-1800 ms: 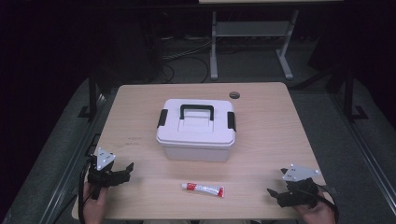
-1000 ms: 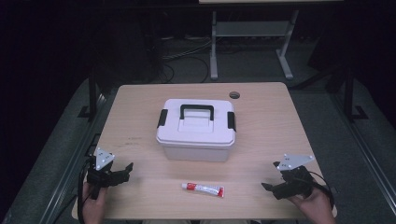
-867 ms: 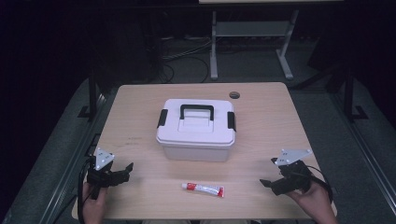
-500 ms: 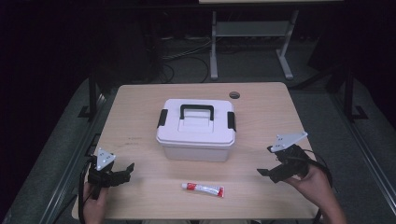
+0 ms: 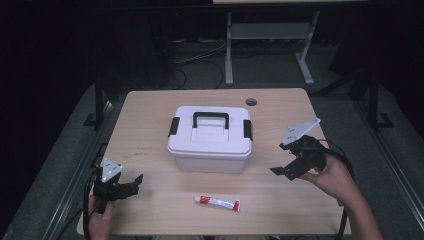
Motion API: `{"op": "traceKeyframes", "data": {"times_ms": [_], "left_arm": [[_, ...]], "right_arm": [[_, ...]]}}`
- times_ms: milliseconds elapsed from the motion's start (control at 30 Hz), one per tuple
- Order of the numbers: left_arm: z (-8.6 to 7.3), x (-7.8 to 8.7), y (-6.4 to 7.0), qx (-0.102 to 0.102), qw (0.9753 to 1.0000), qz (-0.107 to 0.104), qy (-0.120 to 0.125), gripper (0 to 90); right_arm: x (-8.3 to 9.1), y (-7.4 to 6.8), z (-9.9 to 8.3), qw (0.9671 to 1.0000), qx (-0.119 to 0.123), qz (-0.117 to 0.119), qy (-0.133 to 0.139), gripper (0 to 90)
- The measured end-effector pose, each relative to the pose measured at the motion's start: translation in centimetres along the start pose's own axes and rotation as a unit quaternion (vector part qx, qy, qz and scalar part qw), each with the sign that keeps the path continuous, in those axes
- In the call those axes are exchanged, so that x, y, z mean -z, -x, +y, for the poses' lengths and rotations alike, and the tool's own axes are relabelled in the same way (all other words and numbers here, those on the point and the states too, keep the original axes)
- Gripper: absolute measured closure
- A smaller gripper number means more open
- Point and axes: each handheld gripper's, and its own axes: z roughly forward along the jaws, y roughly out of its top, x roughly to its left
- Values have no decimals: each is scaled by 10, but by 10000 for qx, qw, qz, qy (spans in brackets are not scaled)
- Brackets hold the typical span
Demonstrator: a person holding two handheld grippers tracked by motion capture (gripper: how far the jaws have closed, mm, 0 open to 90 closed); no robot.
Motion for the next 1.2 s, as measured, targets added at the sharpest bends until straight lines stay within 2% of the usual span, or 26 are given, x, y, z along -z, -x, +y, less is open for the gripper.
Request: {"op": "traceKeyframes", "data": {"times_ms": [267, 733, 1200], "left_arm": [[0, 1, -1, 26, 10000, -2, 27, 142], [0, 1, -2, 24, 10000, -10, 21, 142], [0, 2, -2, 69, 10000, -24, 58, 142]], "right_arm": [[1, 8, 23, 9997, 151, 100, -176, 142], [7, 25, 78, 9975, 469, 294, -432, 143], [-8, 45, 120, 9932, 725, 558, -721, 149]]}}
